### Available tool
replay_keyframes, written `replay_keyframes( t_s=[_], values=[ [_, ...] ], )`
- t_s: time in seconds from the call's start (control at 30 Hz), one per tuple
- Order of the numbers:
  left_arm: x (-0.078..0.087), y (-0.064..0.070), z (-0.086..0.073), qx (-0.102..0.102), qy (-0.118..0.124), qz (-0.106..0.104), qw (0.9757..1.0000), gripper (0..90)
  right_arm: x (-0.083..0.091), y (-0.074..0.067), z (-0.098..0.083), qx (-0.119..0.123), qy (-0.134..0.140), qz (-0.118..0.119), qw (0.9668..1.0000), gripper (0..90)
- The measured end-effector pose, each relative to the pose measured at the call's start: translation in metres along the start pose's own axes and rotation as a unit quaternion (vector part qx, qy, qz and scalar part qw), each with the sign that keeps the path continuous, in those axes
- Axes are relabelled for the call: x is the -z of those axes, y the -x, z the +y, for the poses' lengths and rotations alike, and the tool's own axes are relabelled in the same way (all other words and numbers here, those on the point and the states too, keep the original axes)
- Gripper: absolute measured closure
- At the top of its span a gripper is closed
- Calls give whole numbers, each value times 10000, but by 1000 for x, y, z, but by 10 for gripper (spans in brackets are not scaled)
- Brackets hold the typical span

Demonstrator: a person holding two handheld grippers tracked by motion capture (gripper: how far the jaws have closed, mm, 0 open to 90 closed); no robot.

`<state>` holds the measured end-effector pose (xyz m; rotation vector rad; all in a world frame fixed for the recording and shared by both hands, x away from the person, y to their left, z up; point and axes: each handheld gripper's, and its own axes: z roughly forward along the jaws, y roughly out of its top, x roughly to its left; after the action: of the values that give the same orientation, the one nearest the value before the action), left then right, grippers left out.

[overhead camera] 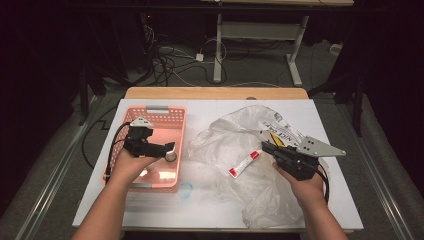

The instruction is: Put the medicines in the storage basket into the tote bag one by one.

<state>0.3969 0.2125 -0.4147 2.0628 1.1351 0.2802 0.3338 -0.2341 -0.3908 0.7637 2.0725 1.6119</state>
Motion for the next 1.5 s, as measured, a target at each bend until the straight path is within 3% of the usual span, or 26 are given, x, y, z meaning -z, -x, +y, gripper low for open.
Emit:
replay_keyframes(
  t_s=[0.3, 0.53, 0.73, 0.9, 1.1, 1.5],
  values=[
    [-19, -1, 4, -116, -598, -81, 9981, 75, 0, 0, 0, -22, 0, 3, 10000, 900],
    [-28, -1, 3, -189, -957, -142, 9951, 177, 1, 0, 0, -43, 11, -1, 10000, 900],
    [-33, 2, 2, -412, -1215, -102, 9917, 287, 1, 0, 0, -29, 3, 2, 10000, 900],
    [-37, 3, 1, -471, -1368, -63, 9895, 348, 0, 0, 0, -23, 4, 12, 10000, 900],
    [-37, 3, 0, -542, -1414, -63, 9885, 464, -1, -2, 0, 10, -14, 19, 10000, 900],
    [-37, 5, 0, -577, -1415, -5, 9883, 483, 1, -2, 1, 24, 34, 45, 10000, 900]
  ],
)
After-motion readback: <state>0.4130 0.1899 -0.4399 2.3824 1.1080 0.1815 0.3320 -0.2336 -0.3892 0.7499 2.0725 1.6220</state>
